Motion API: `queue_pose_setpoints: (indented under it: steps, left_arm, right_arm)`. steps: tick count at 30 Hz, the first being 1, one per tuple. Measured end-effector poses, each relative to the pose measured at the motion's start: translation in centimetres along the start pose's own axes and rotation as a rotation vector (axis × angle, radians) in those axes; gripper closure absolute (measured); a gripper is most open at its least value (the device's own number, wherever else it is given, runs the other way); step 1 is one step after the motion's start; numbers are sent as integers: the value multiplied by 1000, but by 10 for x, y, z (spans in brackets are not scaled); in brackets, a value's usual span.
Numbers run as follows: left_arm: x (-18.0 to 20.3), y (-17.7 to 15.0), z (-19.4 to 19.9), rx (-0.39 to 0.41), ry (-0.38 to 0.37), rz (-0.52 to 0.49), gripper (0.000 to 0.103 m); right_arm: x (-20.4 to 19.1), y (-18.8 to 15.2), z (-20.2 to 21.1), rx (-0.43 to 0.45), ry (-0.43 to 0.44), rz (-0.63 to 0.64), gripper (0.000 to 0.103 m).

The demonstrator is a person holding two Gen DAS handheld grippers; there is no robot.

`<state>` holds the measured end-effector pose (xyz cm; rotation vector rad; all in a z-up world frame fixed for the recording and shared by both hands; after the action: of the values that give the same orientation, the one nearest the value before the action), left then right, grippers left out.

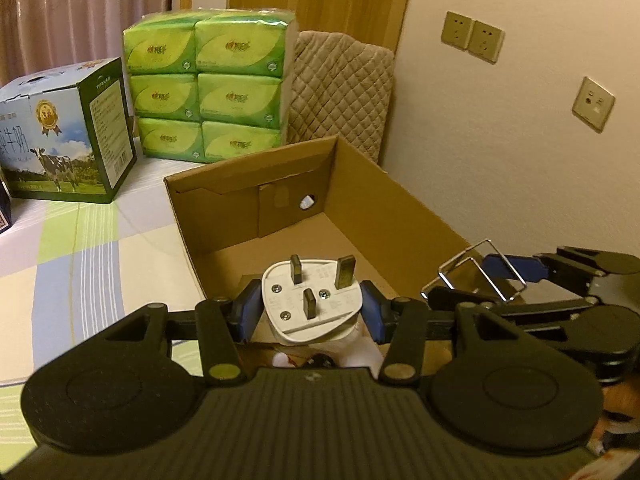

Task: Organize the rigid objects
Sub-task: 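Carry the plug and wire holder over the cardboard box, then open the left tool to drop the plug while the right tool releases the wire holder into the box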

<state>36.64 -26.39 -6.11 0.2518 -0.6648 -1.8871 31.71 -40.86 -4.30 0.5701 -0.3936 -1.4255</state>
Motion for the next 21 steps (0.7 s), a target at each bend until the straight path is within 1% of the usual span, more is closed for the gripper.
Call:
queue_pose_setpoints:
  steps: [8, 12, 21]
  left_arm:
    - [-5, 6, -16, -18, 12, -27, 57]
    - [-6, 6, -23, -28, 3, -26, 57]
    - [-6, 6, -32, -46, 20, -42, 56]
  right_arm:
    - [0, 13, -13, 5, 1, -1, 40]
    - [2, 13, -17, 4, 2, -10, 40]
    - [6, 10, -21, -5, 5, -23, 40]
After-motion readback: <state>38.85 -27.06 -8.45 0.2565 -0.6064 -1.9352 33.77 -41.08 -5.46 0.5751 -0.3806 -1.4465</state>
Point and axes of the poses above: each gripper's, at about its wrist camera, not at the fingertips, and z roughly against the way its jaws point, x to its right, y to its top, the point moved 10 cm from there along -z, roughly the way its jaws point, and after that the axes turned 13 degrees about -x, right-handed, at the moved point
